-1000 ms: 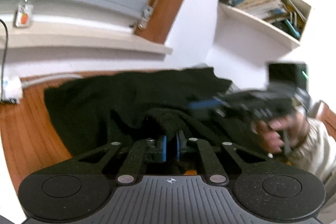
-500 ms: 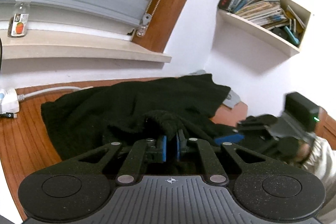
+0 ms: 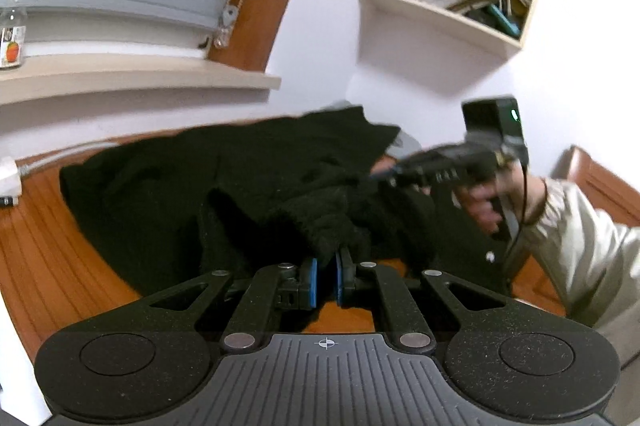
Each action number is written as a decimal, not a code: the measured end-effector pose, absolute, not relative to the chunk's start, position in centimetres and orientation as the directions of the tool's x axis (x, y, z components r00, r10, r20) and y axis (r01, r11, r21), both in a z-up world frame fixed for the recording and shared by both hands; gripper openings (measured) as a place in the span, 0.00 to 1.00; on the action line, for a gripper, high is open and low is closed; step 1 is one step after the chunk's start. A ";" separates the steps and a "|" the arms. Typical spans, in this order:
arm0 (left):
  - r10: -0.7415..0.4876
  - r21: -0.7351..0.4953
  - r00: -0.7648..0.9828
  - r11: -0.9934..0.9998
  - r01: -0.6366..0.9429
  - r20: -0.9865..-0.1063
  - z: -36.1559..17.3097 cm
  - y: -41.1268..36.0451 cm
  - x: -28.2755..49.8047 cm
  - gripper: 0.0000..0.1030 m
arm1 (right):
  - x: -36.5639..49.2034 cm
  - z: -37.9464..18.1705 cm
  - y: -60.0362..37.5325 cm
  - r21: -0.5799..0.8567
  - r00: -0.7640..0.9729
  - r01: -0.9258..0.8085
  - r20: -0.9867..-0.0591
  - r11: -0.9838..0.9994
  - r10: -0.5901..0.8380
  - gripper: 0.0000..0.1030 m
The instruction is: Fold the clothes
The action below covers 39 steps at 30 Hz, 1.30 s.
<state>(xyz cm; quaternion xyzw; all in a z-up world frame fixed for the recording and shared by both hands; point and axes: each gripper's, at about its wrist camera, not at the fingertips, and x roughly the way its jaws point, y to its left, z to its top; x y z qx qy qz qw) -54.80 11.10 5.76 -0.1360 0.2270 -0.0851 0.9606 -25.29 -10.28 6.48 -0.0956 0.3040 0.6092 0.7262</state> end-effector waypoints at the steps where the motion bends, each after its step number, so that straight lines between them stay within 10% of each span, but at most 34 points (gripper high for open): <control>1: -0.225 -0.292 0.876 0.951 0.103 -0.426 5.5 10.8 -54.9 0.09 | -24.9 6.3 -10.4 0.255 0.067 -0.935 -0.555 0.246 0.829 0.07; 9: -0.253 -0.307 0.839 0.946 0.109 -0.483 3.6 10.2 -54.7 0.12 | -24.6 6.2 -10.3 0.274 0.067 -0.926 -0.559 0.261 0.826 0.16; 14: -0.250 -0.366 0.869 0.927 0.086 -0.428 4.4 11.2 -54.4 0.36 | -25.5 6.5 -10.4 0.221 0.080 -0.944 -0.564 0.244 0.822 0.18; 23: -0.227 -0.388 0.906 0.918 0.078 -0.357 5.5 11.6 -52.0 0.13 | -29.8 9.3 -10.4 0.083 0.056 -0.990 -0.505 0.113 0.861 0.25; 29: -0.248 -0.311 0.912 0.940 0.144 -0.327 7.7 10.2 -51.2 0.12 | -33.1 9.8 -9.3 0.034 -0.088 -0.996 -0.499 -0.082 0.862 0.41; 39: -0.276 -0.257 0.893 0.947 0.191 -0.354 8.1 9.4 -50.2 0.12 | -34.2 9.8 -6.1 -0.119 -0.091 -0.974 -0.569 -0.192 0.817 0.38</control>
